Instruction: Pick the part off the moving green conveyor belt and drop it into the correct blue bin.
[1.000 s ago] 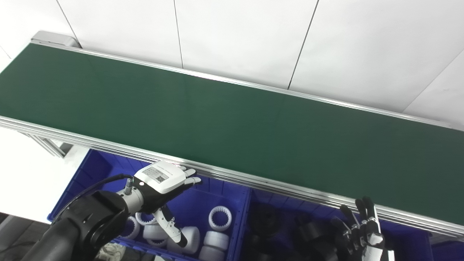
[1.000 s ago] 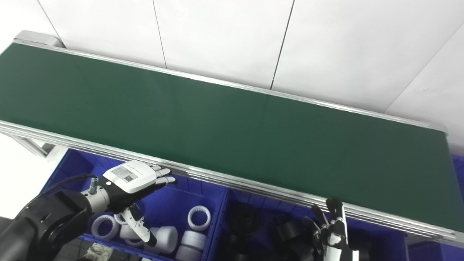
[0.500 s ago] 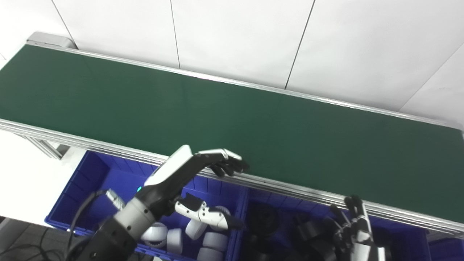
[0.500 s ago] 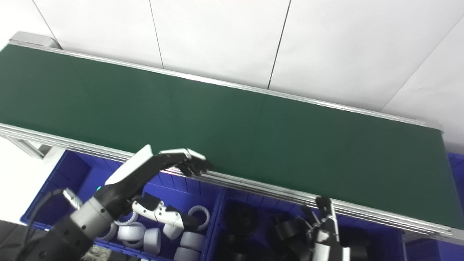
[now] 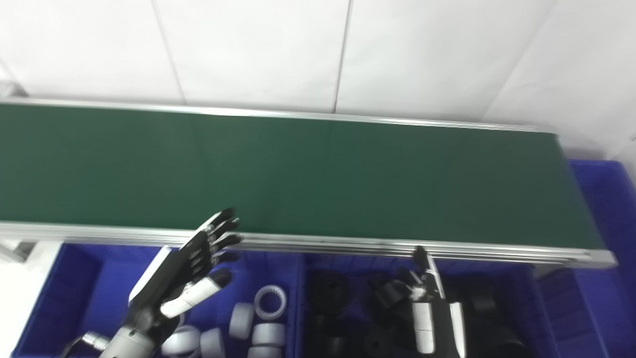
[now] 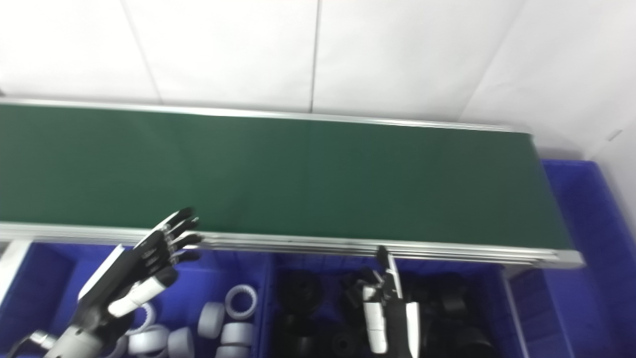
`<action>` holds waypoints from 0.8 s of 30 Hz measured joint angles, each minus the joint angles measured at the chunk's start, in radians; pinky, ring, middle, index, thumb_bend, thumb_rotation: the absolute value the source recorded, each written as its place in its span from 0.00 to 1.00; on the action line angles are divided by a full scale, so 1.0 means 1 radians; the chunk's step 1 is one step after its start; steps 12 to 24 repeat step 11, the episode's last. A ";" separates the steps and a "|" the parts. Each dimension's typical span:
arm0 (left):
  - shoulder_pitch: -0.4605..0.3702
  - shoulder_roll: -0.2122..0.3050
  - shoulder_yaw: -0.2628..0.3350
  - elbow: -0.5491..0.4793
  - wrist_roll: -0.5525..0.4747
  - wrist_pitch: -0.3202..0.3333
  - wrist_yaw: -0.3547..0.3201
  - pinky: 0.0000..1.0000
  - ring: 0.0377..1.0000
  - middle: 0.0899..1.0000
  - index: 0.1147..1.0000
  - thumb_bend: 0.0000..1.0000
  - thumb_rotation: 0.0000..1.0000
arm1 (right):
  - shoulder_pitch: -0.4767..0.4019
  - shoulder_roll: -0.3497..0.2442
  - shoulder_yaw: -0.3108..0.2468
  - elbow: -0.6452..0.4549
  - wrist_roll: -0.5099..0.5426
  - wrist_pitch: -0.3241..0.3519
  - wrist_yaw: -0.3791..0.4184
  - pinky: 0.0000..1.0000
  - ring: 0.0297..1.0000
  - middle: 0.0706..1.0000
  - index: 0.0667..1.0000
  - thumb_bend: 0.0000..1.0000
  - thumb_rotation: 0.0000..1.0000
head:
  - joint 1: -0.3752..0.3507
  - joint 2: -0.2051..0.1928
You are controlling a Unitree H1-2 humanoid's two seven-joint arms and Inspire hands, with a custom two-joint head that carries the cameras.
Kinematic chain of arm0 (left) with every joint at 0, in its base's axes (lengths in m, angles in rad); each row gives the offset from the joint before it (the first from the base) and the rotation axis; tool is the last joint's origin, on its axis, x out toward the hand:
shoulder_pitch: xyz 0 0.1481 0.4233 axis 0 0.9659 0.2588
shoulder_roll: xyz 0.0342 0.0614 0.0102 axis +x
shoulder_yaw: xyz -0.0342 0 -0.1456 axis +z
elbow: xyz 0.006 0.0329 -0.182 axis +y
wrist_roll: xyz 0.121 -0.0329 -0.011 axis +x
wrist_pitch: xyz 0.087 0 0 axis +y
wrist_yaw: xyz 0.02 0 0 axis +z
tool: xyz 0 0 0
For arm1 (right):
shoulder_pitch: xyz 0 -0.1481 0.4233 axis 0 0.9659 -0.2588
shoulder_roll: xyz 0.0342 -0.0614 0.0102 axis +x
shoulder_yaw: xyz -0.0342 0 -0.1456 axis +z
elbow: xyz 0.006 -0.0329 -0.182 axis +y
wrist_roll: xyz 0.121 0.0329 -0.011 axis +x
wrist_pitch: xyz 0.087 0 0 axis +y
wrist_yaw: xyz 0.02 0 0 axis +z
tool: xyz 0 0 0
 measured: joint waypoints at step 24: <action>-0.017 0.012 0.015 -0.069 -0.100 0.072 0.087 1.00 1.00 1.00 1.00 0.65 0.73 | -0.014 -0.011 0.020 0.000 -0.064 0.003 -0.036 0.84 0.88 0.95 0.95 0.75 1.00 | 0.007 0.034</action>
